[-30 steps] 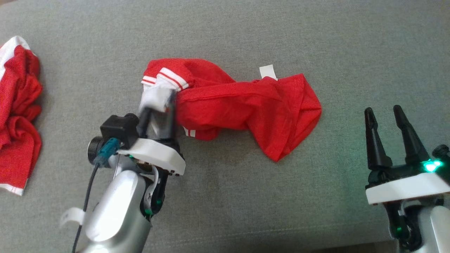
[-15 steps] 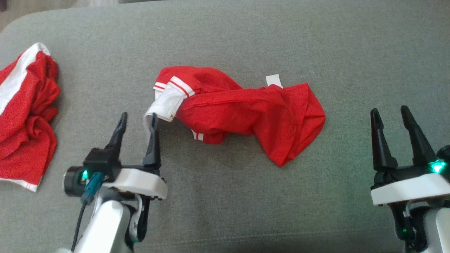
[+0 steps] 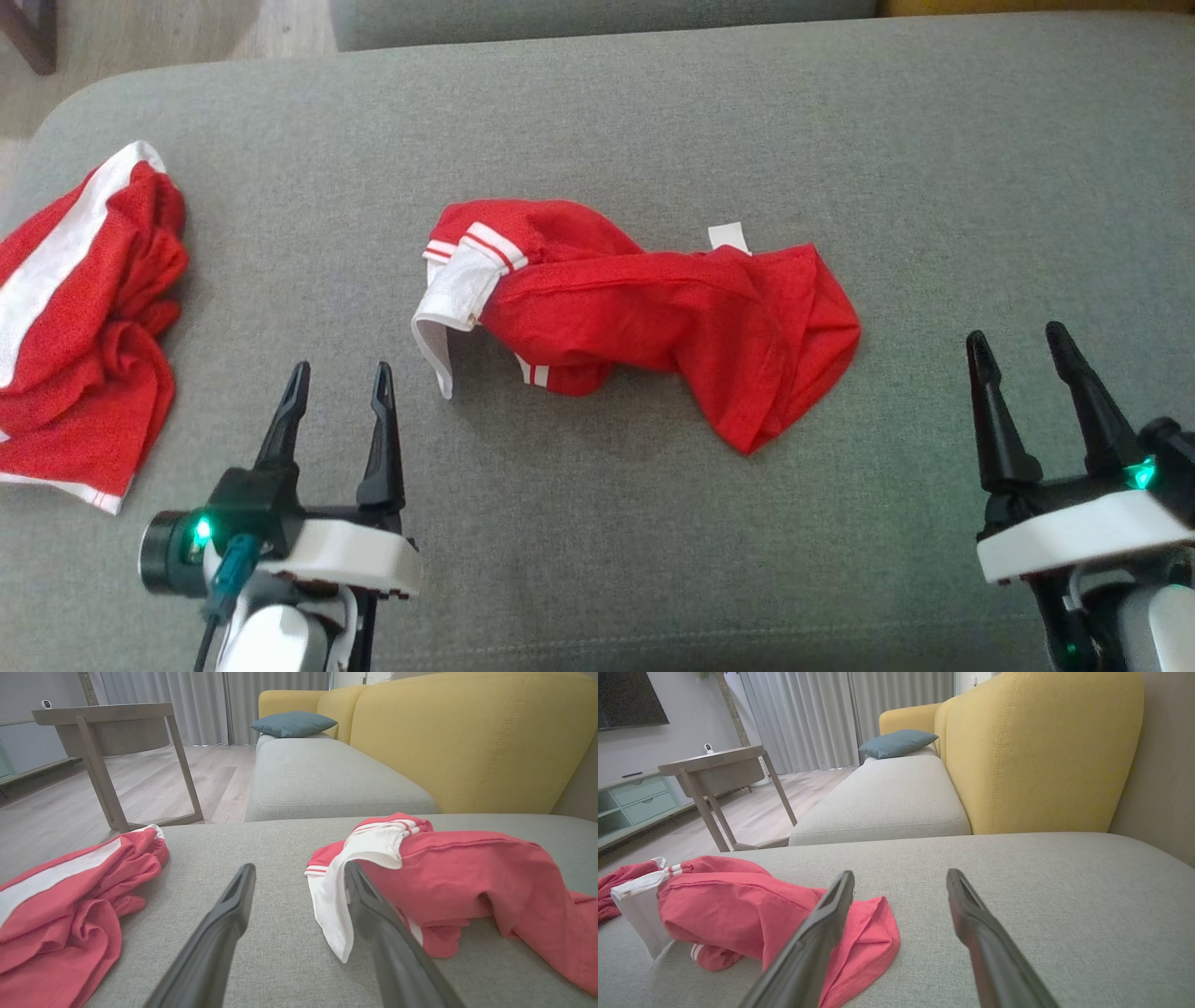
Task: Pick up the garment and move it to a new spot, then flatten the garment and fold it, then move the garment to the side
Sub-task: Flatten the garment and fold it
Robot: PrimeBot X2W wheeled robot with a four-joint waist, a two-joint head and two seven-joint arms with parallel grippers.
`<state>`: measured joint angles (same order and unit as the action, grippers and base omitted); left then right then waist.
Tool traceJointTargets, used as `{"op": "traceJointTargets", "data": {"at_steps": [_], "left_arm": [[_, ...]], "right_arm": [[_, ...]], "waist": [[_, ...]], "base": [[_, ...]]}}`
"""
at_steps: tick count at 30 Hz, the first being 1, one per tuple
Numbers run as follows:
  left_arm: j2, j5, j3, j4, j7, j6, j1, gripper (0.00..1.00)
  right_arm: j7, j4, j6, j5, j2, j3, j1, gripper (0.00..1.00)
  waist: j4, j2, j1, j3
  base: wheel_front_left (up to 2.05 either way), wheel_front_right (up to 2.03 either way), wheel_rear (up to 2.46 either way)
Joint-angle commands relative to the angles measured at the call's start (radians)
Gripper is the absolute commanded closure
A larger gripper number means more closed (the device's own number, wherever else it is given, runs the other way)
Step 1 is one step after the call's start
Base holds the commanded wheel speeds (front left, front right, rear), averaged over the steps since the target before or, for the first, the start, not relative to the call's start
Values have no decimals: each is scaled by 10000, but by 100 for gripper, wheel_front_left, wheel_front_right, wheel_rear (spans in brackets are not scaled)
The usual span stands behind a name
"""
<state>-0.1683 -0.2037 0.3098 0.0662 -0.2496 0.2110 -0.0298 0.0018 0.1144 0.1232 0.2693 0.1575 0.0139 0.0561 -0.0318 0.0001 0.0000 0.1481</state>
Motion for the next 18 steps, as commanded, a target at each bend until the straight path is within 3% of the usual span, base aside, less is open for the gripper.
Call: {"op": "traceJointTargets", "data": {"at_steps": [1,18], "left_arm": [[-161,111,-409,-395,-121,-18,-289,0],[-14,279,-438,-511,-122,-154,-477,0]], "right_arm": [[56,410,75,-82,159,175,-81,0],[247,219,75,98,408,322,-303,0]], "waist": [[12,-1,0,1],[113,-1,0,278]], "base": [[0,0,0],[0,0,0]]}}
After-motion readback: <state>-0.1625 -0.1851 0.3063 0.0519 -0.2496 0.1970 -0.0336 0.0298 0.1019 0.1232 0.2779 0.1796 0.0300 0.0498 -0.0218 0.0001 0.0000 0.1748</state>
